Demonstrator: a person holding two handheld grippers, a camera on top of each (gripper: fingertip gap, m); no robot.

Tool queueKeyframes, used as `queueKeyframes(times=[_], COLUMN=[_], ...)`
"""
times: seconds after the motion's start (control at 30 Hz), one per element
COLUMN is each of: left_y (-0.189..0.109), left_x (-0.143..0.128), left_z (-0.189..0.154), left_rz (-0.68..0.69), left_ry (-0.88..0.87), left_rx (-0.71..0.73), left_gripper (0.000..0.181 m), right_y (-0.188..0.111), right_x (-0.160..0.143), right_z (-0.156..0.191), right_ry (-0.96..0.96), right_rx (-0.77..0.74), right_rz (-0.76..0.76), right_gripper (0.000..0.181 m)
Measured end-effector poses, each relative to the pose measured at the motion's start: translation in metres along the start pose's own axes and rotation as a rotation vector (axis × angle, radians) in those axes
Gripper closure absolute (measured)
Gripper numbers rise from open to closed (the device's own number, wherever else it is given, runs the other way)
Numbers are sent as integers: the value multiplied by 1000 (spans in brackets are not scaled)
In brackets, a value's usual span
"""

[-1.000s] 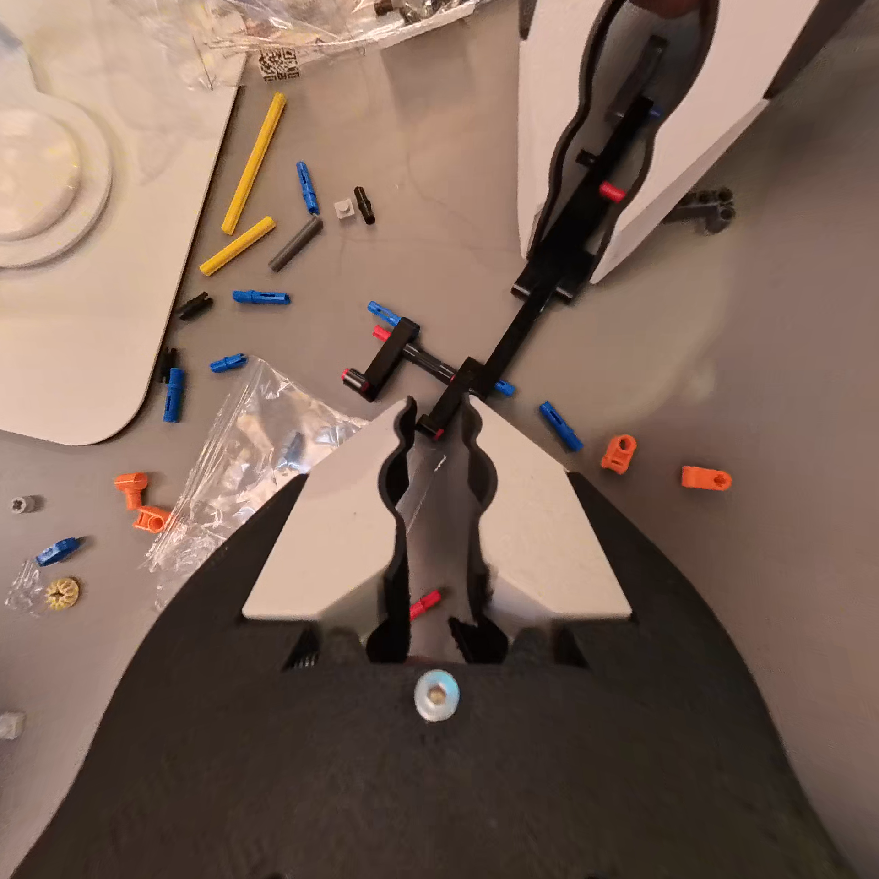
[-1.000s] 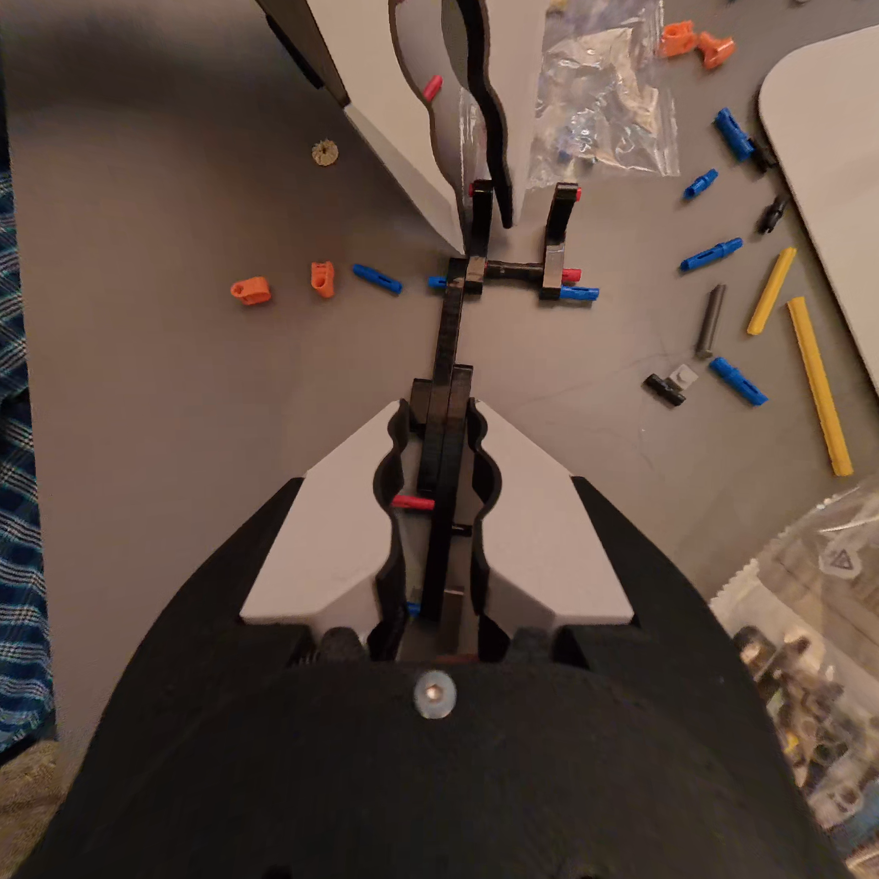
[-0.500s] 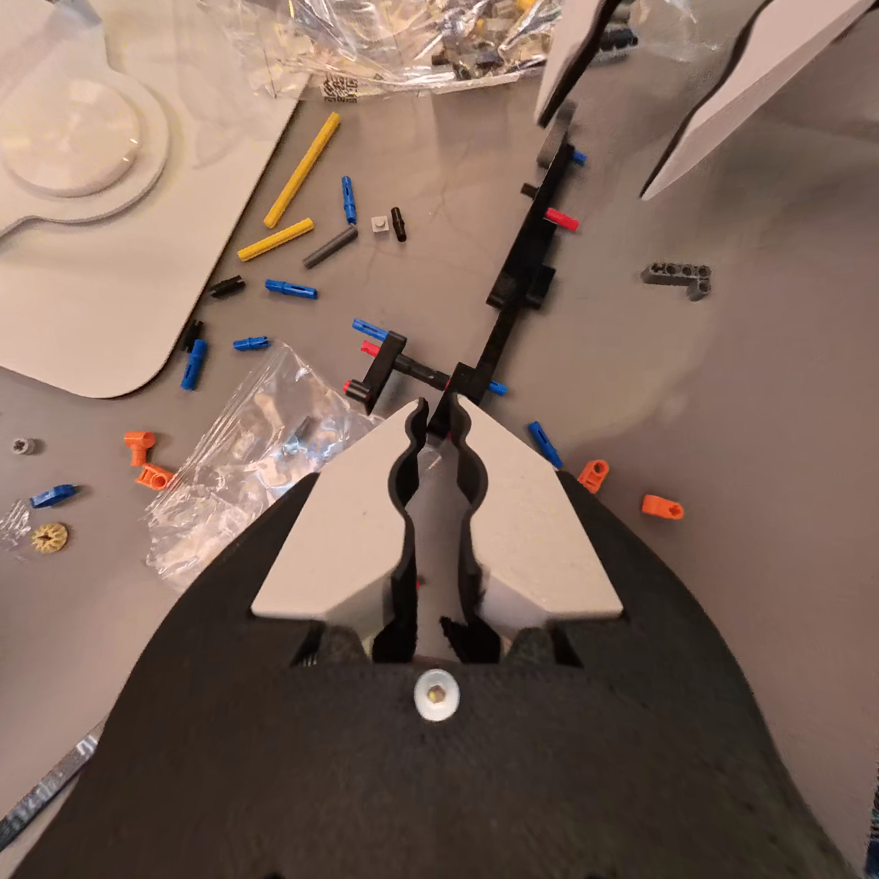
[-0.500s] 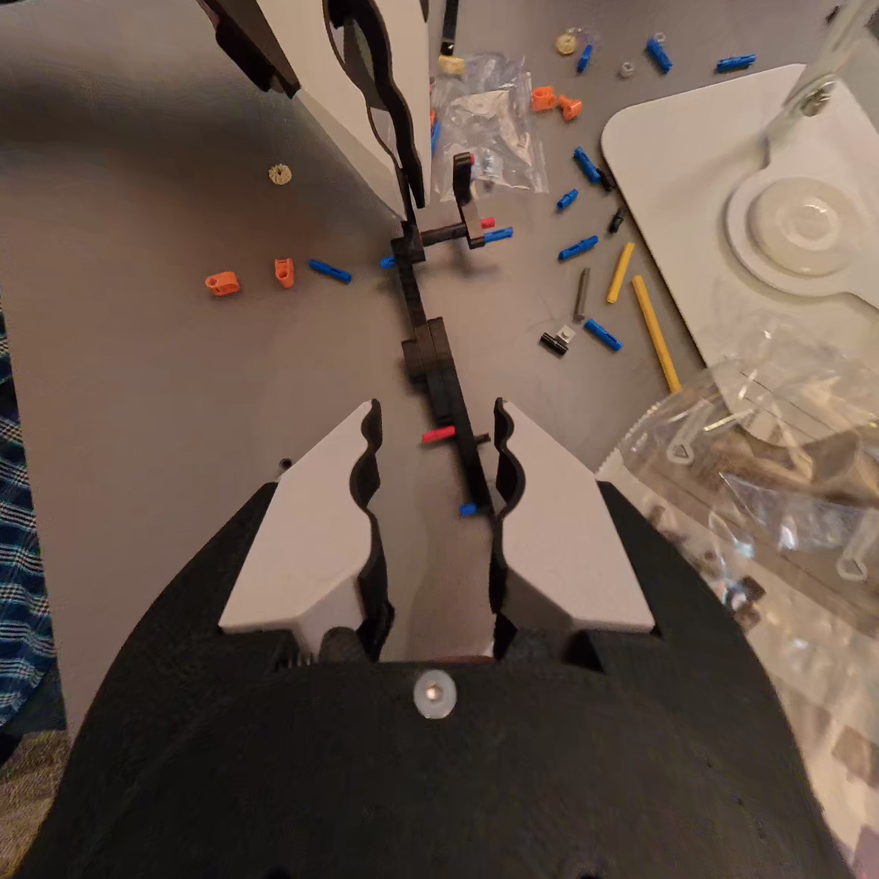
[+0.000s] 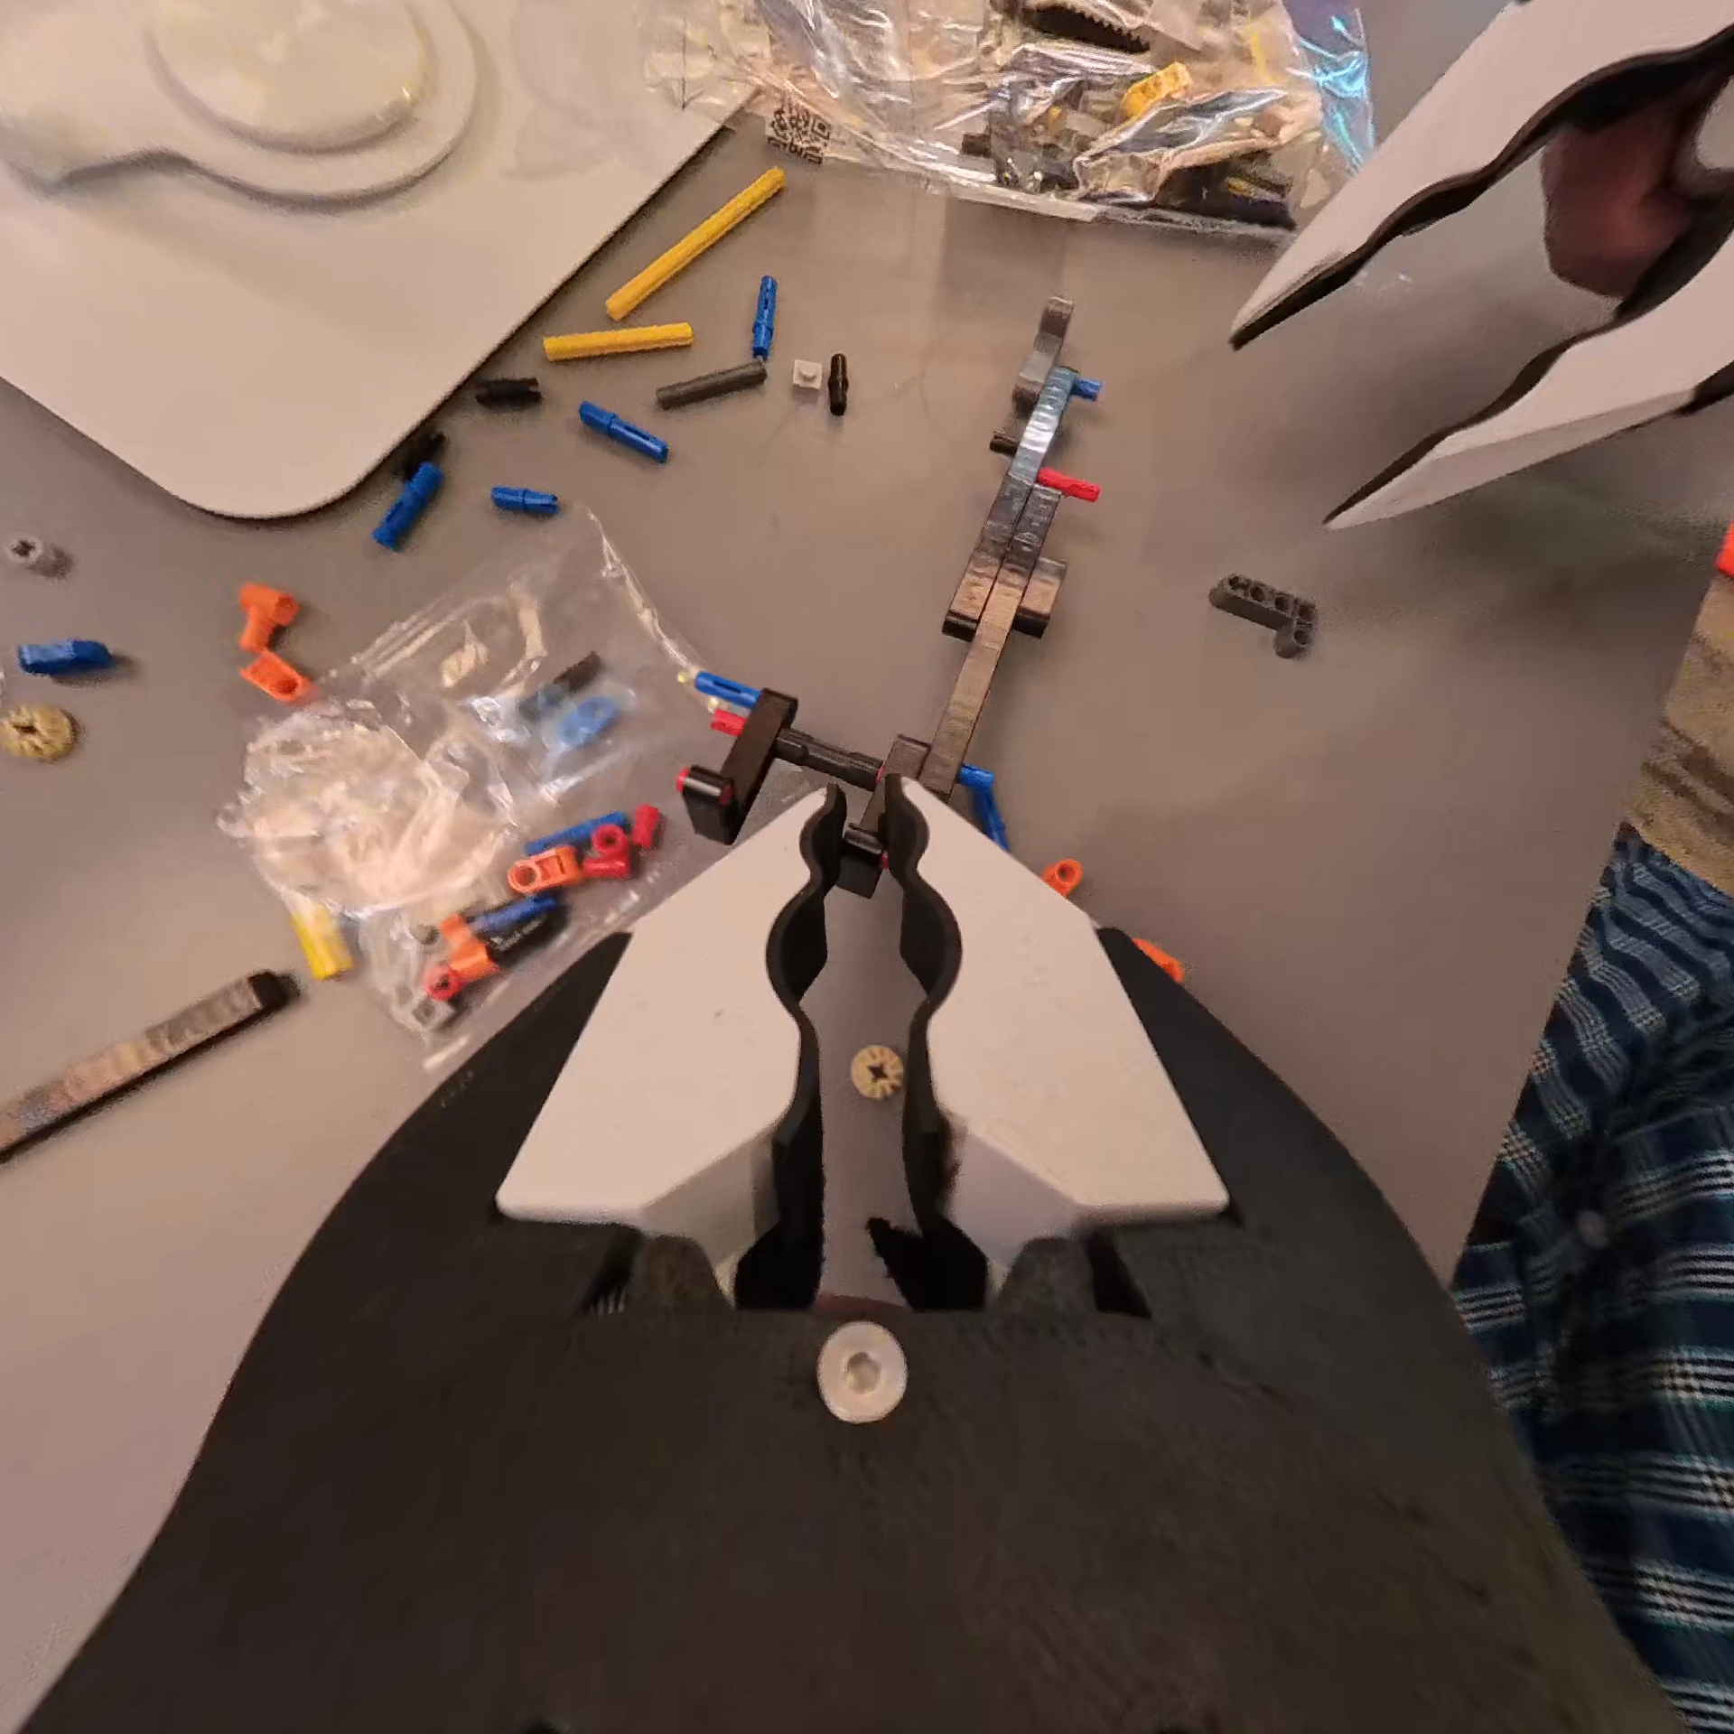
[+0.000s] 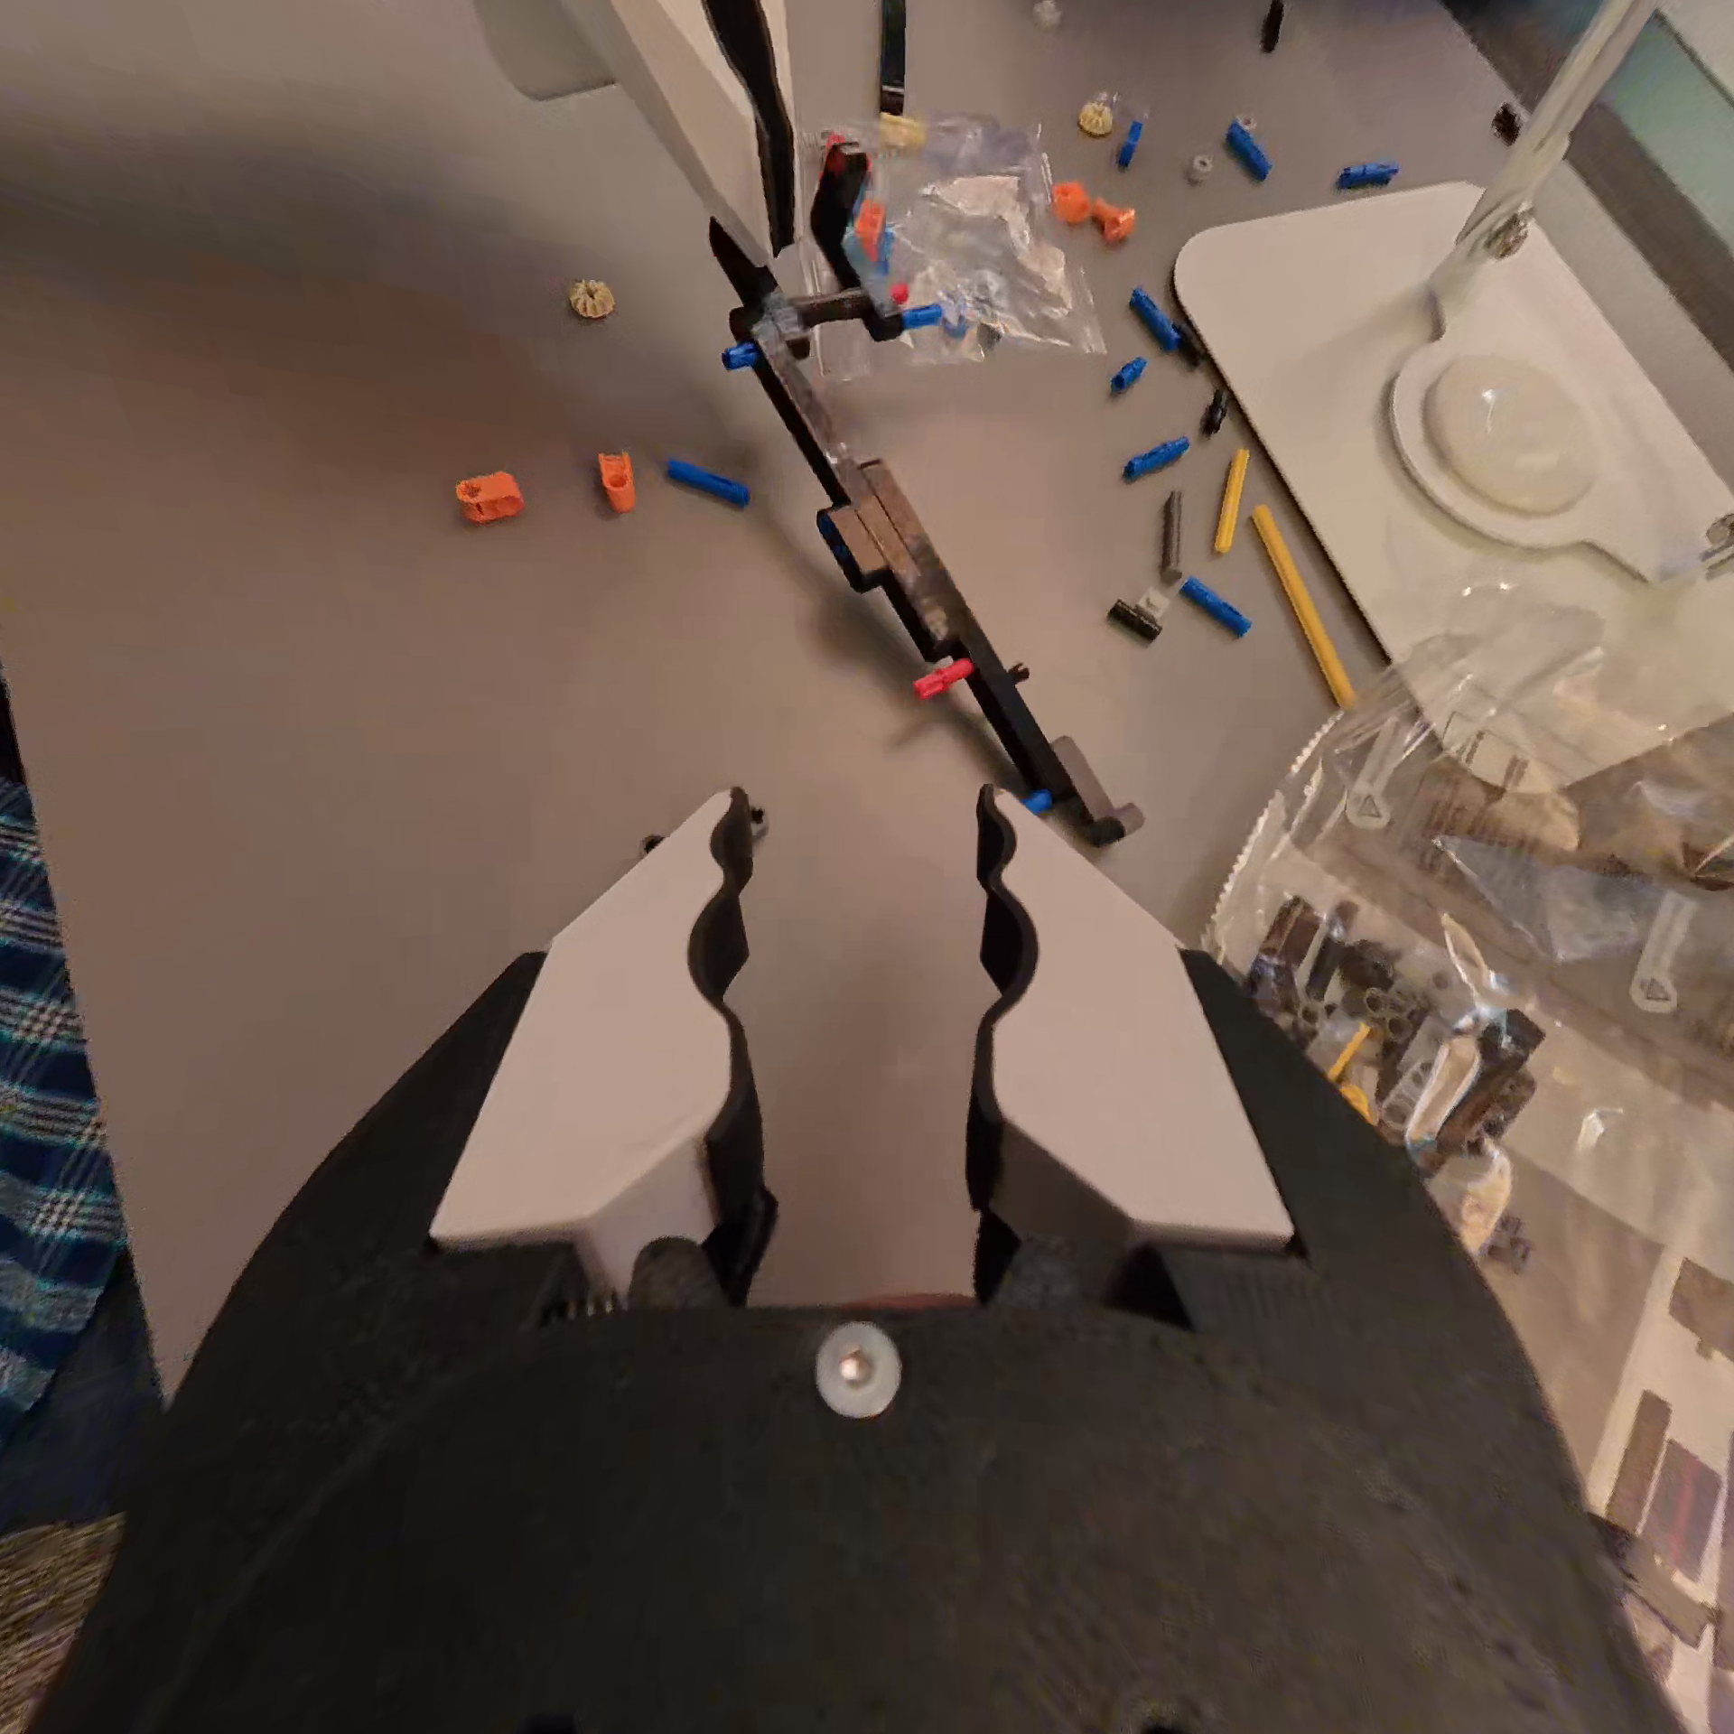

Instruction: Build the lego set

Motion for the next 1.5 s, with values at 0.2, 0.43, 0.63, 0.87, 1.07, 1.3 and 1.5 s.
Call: queueKeyframes(times=[0.2,0.43,0.63,0.87,1.07,1.3,1.5], left_y=[-2,-3,-6,-34,-46,-23,-4], left_x=[-8,-7,-9,-8,-18,-15,-17], left_z=[-12,-18,-21,-13,-9,-15,-16], left_rz=[-24,-8,-36,-120,-130,-133,-102], left_ry=[-59,-20,-48,23,111,401,429], left_rx=[32,47,-18,-8,48,169,168], left_gripper=[175,175,174,147,135,123,144], right_y=[32,61,64,54,46,42,41], right_x=[16,19,21,21,22,33,36], right_z=[6,6,3,2,3,1,-2], right_ry=[-117,-148,-214,-242,-260,-177,-158], right_rx=[-25,118,138,165,239,360,391], right_rz=[15,71,58,30,24,-18,-49], right_gripper=[133,136,155,158,160,160,160])
Point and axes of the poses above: each gripper's, where its closed fingertips meet, y out along the fingers, x out of its top, z = x × y across the jaws, the point moved 2 cm from there along -y, back along the fingers, and after that the axes turned 4 degrees about x, right-handed, at the moved point
